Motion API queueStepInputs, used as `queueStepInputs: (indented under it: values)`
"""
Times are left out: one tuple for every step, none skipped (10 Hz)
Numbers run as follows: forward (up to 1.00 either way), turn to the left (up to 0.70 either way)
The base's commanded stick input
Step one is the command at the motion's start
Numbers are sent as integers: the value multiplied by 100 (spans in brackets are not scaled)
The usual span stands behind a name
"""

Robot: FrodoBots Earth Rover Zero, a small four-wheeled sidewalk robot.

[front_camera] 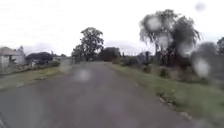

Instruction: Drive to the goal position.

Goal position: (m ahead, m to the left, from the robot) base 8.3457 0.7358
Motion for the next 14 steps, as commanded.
queueStepInputs:
  values:
    - [100, 0]
    - [100, 0]
    - [100, 0]
    - [100, 0]
    - [100, 0]
    - [100, 0]
    - [100, 0]
    - [100, 0]
    - [100, 0]
    - [100, 0]
    - [100, 0]
    - [100, 0]
    - [100, 0]
    - [100, 0]
